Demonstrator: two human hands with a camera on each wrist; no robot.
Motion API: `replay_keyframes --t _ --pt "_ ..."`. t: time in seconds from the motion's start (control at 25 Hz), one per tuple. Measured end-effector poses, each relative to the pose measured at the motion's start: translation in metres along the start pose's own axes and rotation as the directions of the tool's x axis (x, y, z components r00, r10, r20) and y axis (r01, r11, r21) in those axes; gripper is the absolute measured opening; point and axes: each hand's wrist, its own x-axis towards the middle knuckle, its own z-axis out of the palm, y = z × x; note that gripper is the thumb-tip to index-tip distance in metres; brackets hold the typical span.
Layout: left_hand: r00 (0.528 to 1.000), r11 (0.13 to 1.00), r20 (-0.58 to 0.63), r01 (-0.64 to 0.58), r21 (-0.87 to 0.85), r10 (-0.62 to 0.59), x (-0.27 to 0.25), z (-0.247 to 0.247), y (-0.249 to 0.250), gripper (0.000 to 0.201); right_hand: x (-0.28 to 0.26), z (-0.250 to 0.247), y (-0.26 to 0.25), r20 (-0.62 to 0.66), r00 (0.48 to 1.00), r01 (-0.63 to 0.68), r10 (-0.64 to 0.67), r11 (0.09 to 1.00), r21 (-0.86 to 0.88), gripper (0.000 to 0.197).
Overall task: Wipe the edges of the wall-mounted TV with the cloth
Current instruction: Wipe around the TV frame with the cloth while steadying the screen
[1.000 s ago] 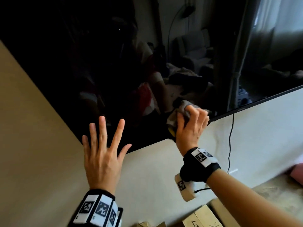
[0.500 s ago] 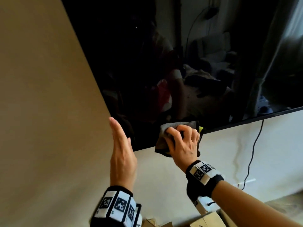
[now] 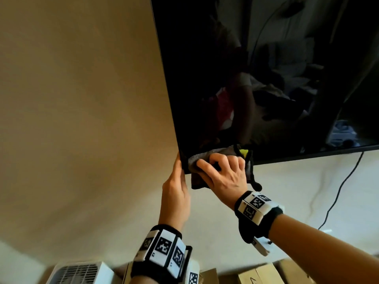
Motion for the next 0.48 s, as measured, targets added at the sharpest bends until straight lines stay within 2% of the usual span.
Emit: replay_keyframes --t 0.16,0.24,0.36,0.44,0.48 --pt "0.997 0.994 -0.050 0.049 -0.100 -0.054 -0.002 0.006 0.003 0.047 -0.003 -0.009 0.022 0.081 0.968 0.240 -0.238 0.971 -0.014 0.052" --pt "0.982 0.970 -0.141 0.092 -0.225 -0.126 -0.007 0.020 0.008 0.045 -0.003 -0.017 0.038 0.136 0.952 0.279 -0.274 0.960 -0.024 0.055" --pt "0.894 0.900 -0.304 0.202 -0.385 -0.331 -0.014 0.047 0.022 0.046 -0.009 -0.027 0.059 0.183 0.950 0.268 -0.255 0.962 -0.048 0.061" --pt "0.826 0.832 -0.321 0.279 -0.480 -0.462 -0.015 0.064 0.035 0.052 -0.014 -0.034 0.076 0.193 0.953 0.250 -0.235 0.967 -0.054 0.059" --pt "0.807 0.816 -0.329 0.293 -0.498 -0.491 -0.015 0.072 0.041 0.052 -0.018 -0.037 0.085 0.193 0.955 0.238 -0.224 0.970 -0.054 0.057"
